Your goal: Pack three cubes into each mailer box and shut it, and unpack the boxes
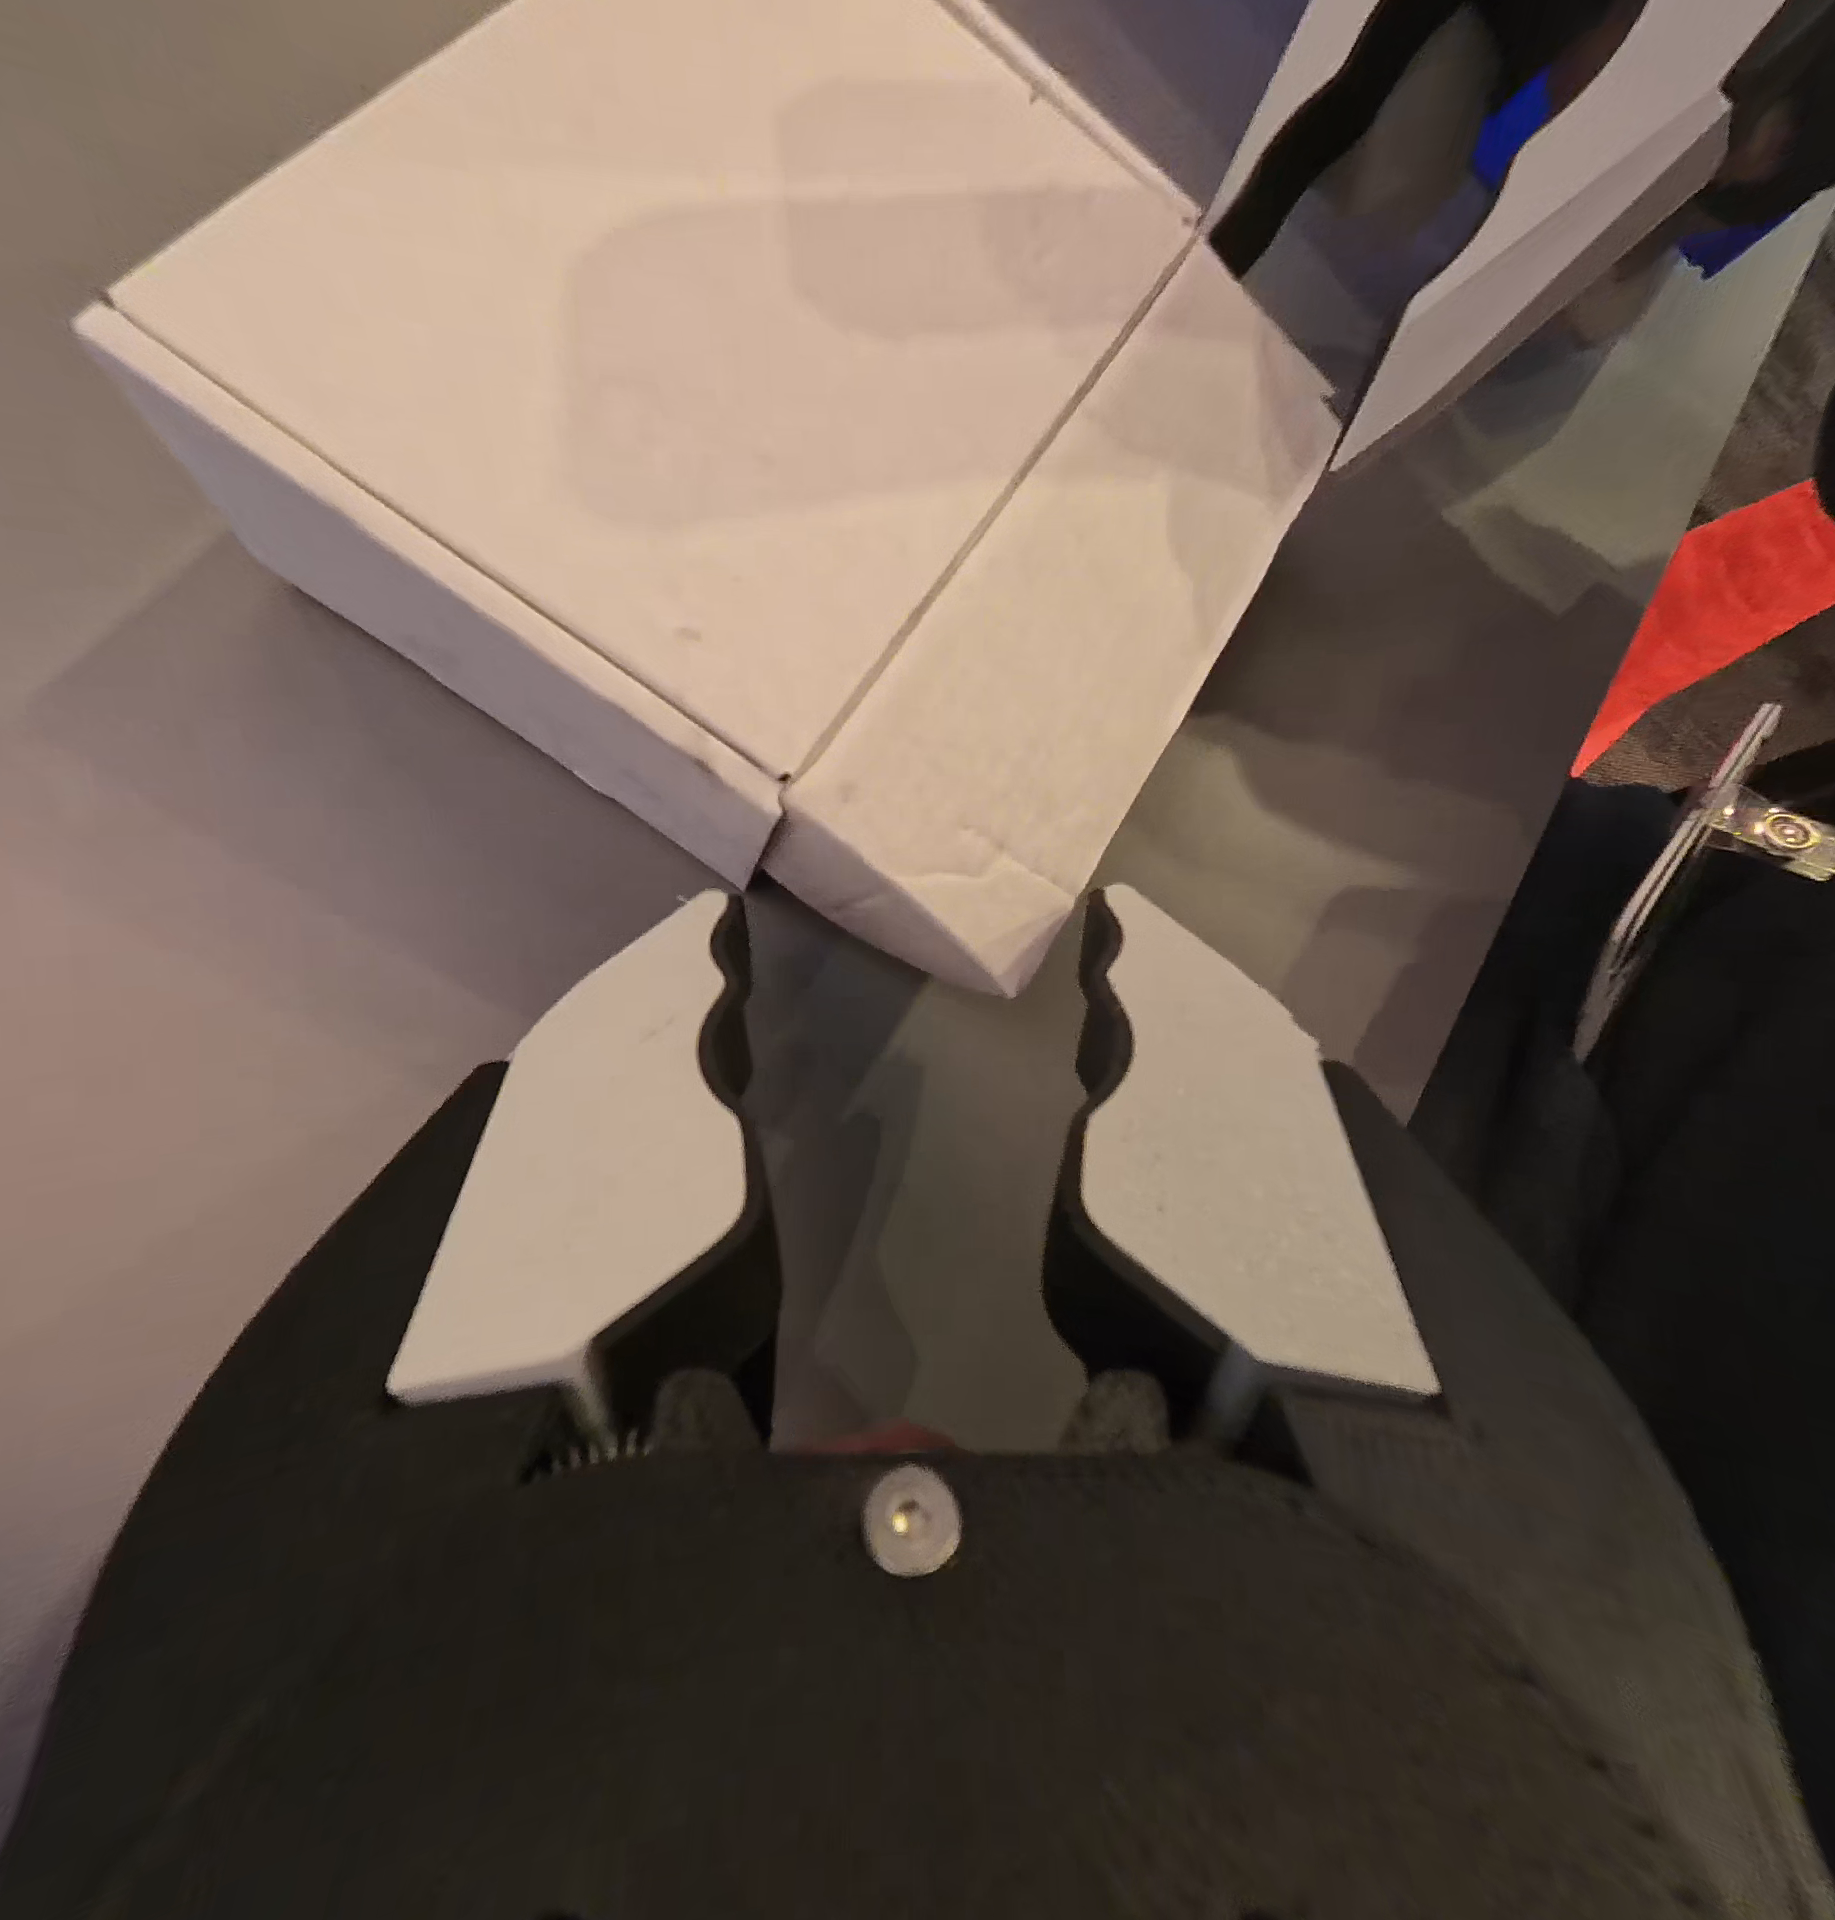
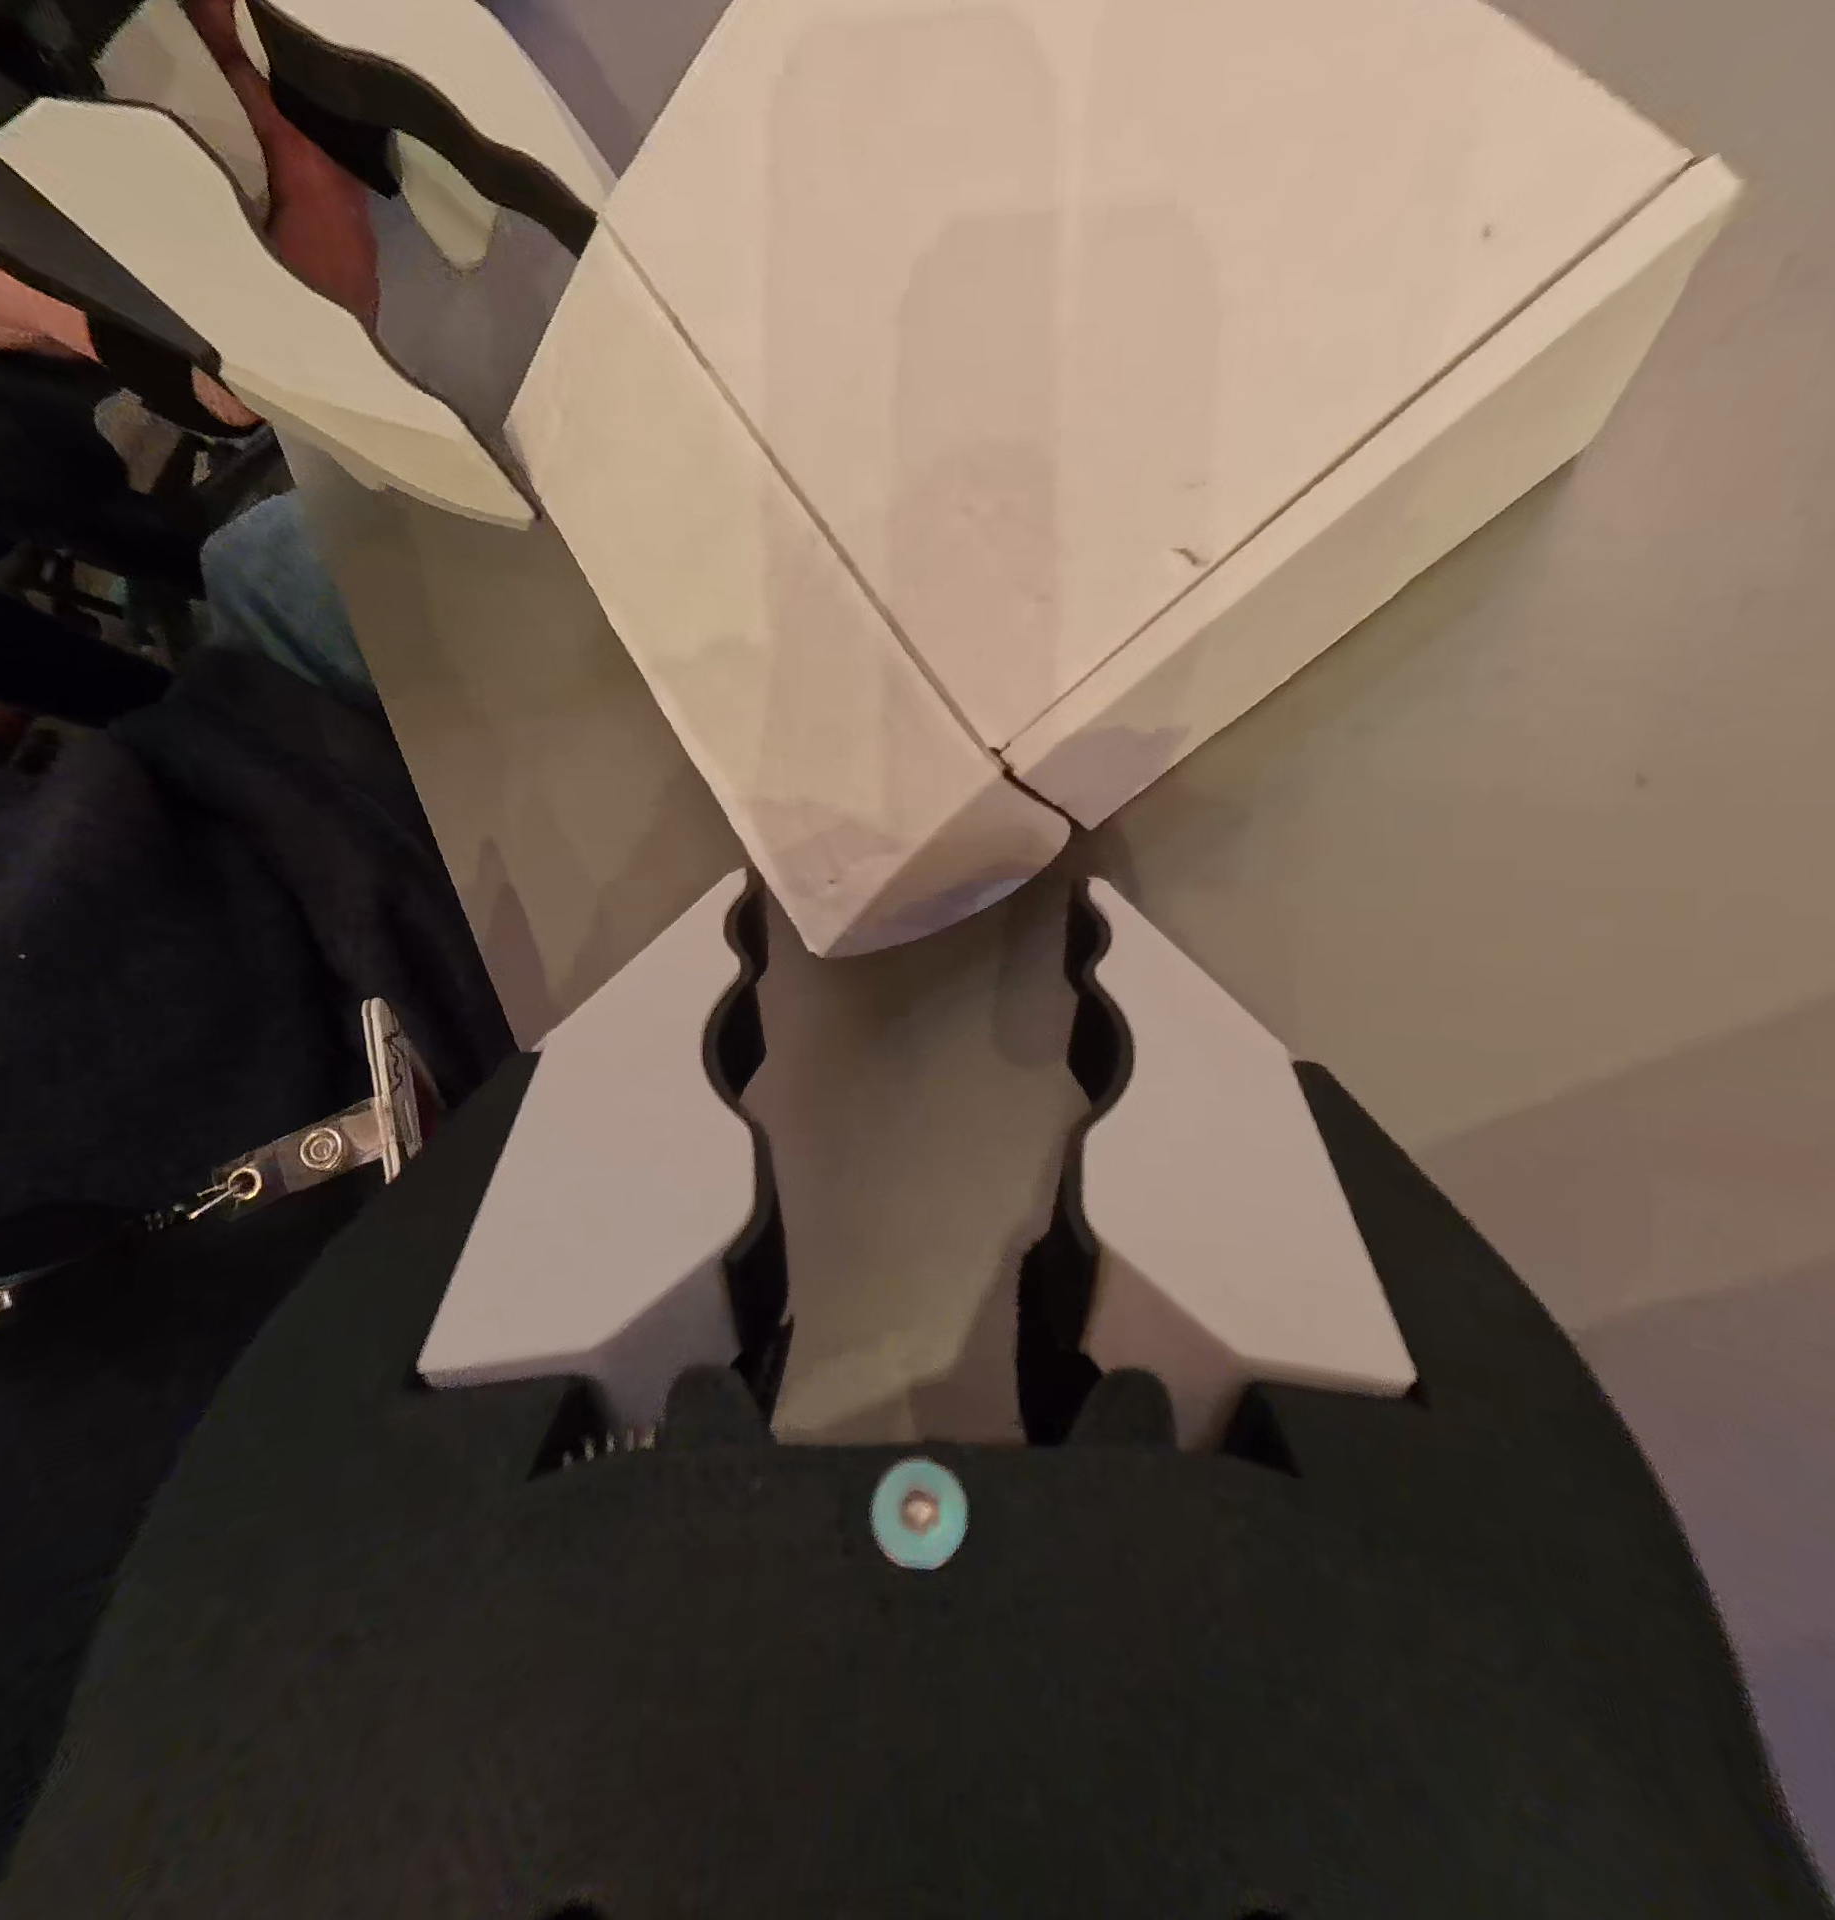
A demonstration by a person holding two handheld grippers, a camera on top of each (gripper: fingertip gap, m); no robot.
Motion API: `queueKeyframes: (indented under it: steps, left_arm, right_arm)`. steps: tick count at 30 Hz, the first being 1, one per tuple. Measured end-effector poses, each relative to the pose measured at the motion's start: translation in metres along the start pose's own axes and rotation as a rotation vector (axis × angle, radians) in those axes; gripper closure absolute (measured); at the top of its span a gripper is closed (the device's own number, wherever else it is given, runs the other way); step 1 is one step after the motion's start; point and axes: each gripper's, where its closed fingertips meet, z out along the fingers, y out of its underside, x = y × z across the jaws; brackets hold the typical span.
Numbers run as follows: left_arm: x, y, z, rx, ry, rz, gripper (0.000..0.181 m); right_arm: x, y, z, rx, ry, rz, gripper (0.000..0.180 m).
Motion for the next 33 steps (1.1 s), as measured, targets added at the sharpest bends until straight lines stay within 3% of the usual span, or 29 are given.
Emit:
queueKeyframes:
  steps: [3, 15, 26, 33]
  left_arm:
    - [-0.002, -0.005, -0.004, 0.008, 0.005, 0.025, 0.118]
    - [0.000, -0.008, 0.004, -0.013, 0.076, 0.016, 0.127]
    - [-0.003, -0.009, 0.005, -0.016, 0.053, 0.024, 0.127]
    - [-0.004, -0.008, 0.005, -0.023, 0.048, 0.030, 0.128]
  right_arm:
    - [-0.007, -0.008, -0.003, 0.040, -0.082, 0.021, 0.134]
    - [-0.009, -0.010, 0.008, 0.037, -0.143, 0.066, 0.149]
    - [-0.005, -0.003, 0.001, 0.027, -0.099, 0.075, 0.149]
    - [0.003, -0.002, 0.003, 0.009, -0.068, 0.055, 0.133]
